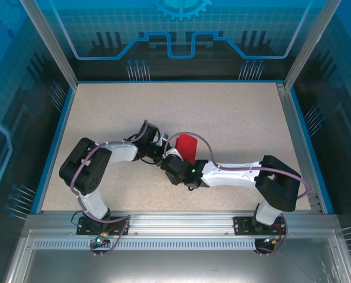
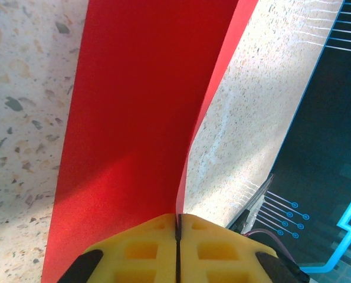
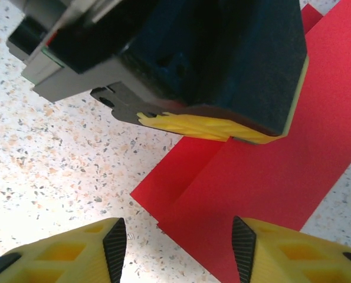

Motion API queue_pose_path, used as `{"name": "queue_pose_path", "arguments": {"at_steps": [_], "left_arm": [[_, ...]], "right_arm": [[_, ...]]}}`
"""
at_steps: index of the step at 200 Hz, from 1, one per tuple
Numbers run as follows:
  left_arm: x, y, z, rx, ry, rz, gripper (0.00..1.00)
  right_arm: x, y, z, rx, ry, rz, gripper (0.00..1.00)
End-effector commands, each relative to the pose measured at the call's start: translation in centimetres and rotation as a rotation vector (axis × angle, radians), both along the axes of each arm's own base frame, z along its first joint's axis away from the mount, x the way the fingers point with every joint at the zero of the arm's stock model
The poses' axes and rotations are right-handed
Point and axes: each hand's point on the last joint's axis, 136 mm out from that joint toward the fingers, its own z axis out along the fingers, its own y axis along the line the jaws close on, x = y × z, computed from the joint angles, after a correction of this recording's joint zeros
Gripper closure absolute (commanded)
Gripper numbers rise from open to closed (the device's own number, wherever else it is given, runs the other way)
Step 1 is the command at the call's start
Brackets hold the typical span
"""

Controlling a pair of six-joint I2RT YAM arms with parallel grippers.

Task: Fold a paper plane with a square sheet of paper (pick it up from the middle)
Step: Fold the triangle a second time at the center of the table.

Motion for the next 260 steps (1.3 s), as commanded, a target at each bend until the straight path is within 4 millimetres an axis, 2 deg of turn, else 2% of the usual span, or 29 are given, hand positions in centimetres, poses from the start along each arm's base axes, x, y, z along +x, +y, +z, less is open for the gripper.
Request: {"name": "queue_pose_path", "arguments": {"at_steps": [1,90,114,134,144,159,170,180,195,222,260], "left_arm": [[0.2,-0.5,1.1,-0.026,0.006,-0.016,0.91],[0.2,-0.4,1.1,-0.018,0.004,-0.017,0.91],[0.2,-0.4,1.3,-0.018,-0.005,-0.016,0.88],[0.2,0.0,1.4,0.003,-0.017,-0.004,0.77],[0.3,0.5,1.5,0.027,-0.029,0.010,0.65],[0.2,1.5,1.5,0.086,-0.045,0.036,0.57],[0.1,2.4,1.6,0.136,-0.063,0.054,0.46],[0.0,3.1,1.8,0.178,-0.081,0.068,0.43],[-0.3,4.1,2.2,0.221,-0.104,0.084,0.40],[-1.0,4.5,2.9,0.234,-0.144,0.065,0.41],[-2.6,3.9,2.3,0.234,-0.149,-0.010,0.56]], "right_arm": [[0.2,-0.1,0.7,-0.062,-0.047,-0.009,0.51],[-0.1,-1.3,1.4,-0.079,-0.067,-0.027,0.82],[-0.1,-1.4,1.7,-0.070,-0.065,-0.023,0.87],[0.1,-1.7,1.7,-0.046,-0.048,-0.027,0.89],[0.2,-1.9,1.7,-0.015,-0.035,-0.029,0.90],[0.2,-2.1,1.7,0.067,0.016,-0.020,0.91],[0.4,-2.0,1.9,0.158,0.064,-0.002,0.91],[0.3,-2.7,1.2,0.222,0.116,-0.004,0.90],[0.7,-3.3,1.3,0.345,0.176,-0.001,0.90],[1.5,-4.9,1.8,0.499,0.237,-0.009,0.89],[2.2,-6.2,2.5,0.627,0.306,0.003,0.88]]}}
